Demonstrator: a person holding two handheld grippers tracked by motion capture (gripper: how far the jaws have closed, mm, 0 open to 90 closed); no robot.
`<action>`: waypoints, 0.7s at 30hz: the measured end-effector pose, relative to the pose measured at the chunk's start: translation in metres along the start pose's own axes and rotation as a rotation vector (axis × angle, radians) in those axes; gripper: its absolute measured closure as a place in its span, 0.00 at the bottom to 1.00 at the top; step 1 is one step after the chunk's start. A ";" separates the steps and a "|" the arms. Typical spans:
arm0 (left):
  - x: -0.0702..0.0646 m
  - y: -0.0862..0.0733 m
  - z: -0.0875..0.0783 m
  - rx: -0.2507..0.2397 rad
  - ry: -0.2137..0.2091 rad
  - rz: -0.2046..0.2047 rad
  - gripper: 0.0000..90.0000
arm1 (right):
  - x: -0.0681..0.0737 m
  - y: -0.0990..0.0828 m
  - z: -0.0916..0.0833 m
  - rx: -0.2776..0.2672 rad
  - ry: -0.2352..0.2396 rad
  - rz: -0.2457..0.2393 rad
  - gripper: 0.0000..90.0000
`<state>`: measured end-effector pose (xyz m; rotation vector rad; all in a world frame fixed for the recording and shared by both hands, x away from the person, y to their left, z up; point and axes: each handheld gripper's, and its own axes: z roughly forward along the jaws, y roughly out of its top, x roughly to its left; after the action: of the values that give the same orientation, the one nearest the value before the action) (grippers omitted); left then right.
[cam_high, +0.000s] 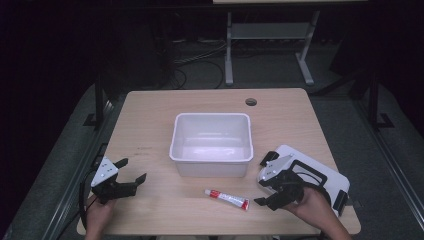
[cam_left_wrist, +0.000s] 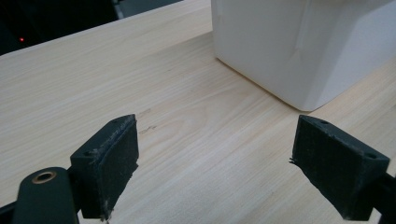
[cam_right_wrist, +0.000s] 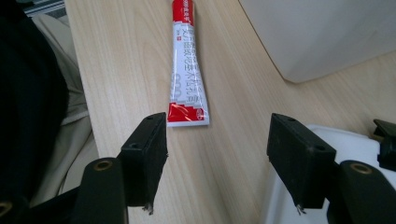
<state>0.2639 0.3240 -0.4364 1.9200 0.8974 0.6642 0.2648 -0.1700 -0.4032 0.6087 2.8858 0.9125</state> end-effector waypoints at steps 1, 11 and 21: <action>0.000 0.000 0.000 0.000 0.000 0.000 0.15 | 0.001 0.001 0.000 0.001 0.002 0.000 0.41; 0.000 0.000 0.000 -0.001 -0.001 -0.001 0.15 | 0.004 0.009 0.005 -0.004 0.011 -0.026 0.41; 0.000 0.000 0.000 -0.001 0.002 0.000 0.15 | 0.006 0.019 0.013 -0.005 0.027 -0.049 0.41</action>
<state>0.2638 0.3246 -0.4364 1.9190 0.8977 0.6665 0.2682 -0.1470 -0.4028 0.5274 2.9075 0.9288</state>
